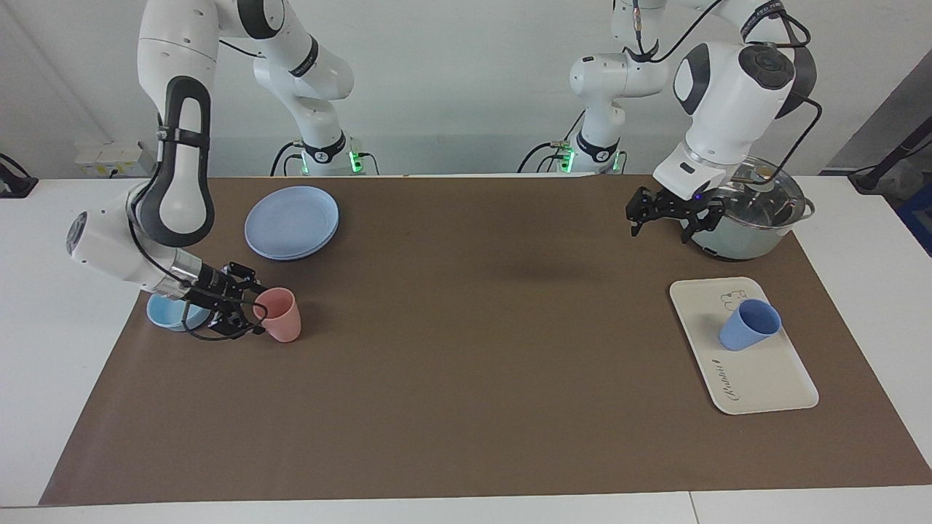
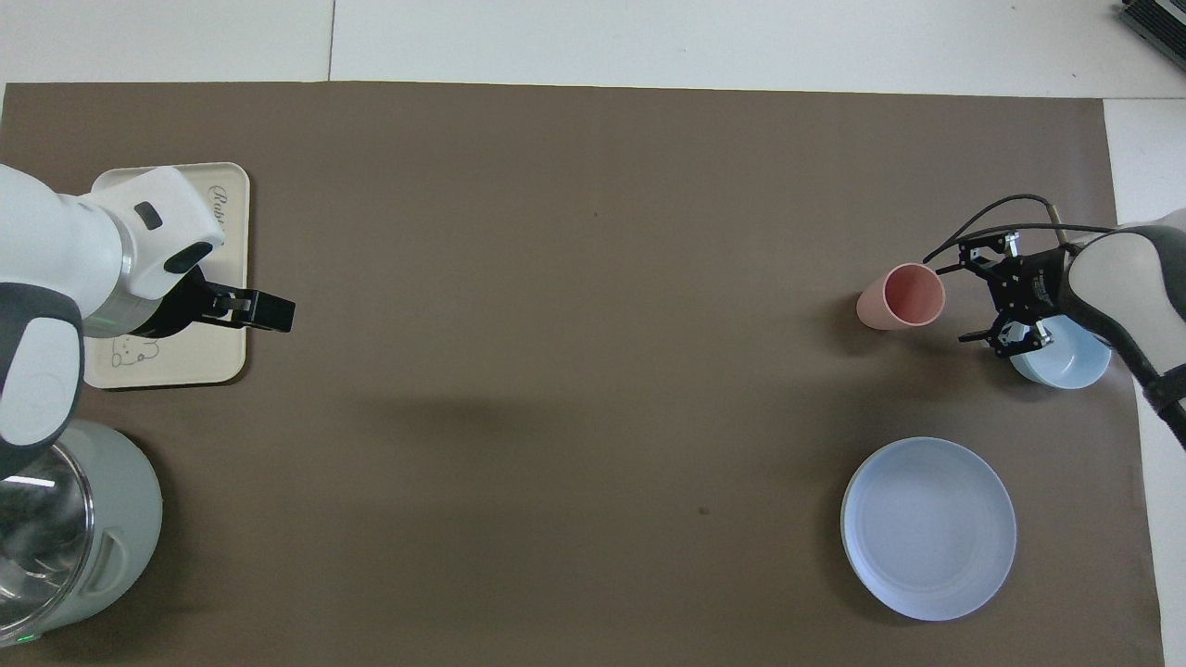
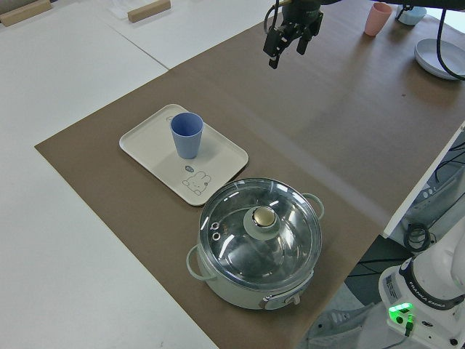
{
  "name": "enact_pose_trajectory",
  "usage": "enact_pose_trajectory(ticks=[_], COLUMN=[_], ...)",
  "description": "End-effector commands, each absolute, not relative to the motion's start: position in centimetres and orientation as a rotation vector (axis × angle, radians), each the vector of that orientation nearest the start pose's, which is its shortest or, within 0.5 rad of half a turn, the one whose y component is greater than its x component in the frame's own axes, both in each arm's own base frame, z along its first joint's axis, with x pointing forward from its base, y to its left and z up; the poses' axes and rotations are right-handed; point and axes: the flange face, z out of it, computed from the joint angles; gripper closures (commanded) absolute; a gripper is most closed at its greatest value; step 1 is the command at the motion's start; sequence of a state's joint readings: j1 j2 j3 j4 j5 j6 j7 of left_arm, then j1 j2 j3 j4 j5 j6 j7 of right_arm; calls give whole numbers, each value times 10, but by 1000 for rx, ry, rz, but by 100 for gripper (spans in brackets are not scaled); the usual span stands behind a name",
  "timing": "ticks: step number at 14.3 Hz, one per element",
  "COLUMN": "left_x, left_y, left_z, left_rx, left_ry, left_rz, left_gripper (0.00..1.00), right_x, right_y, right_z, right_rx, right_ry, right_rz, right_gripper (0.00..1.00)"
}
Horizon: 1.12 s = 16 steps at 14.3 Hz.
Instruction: Place cup on tray
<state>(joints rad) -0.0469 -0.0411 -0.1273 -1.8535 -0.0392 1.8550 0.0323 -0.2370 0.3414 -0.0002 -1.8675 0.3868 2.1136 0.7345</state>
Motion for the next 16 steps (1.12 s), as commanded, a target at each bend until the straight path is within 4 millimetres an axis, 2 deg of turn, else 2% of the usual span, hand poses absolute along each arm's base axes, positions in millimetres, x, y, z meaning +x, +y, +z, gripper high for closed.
enact_pose_trajectory(ticks=[1,4,6,8,10,12,14,15,16], left_x=[543,541,536,535,538,539,540,540,540], left_y=[-93,-86,-84,-86,-70,-68,-66,-63,-60], left_z=[575,631,646,629,627,626,636,634,630], left_rx=[-3142,-3140,-3129,-3122,-3111,-3067,-3066,-3077,-3079], left_ry=[280,284,284,334,386,393,386,378,366], left_rz=[-90,-88,-53,-65,-81,-73,-57,-50,-47], left_gripper=[0,0,0,0,0,0,0,0,0], right_x=[604,601,594,580,564,554,551,550,551], right_y=[-127,-108,-81,-31,7,27,37,48,51], right_z=[363,406,432,466,498,529,559,570,582], right_rx=[-2534,-2824,-2965,-3056,-3111,-3117,-3112,-3120,-3122], right_ry=[1368,898,685,508,384,318,244,209,184], right_rz=[109,-23,-12,9,21,-17,-73,-84,-82], right_gripper=[2,1,1,1,1,1,1,1,1])
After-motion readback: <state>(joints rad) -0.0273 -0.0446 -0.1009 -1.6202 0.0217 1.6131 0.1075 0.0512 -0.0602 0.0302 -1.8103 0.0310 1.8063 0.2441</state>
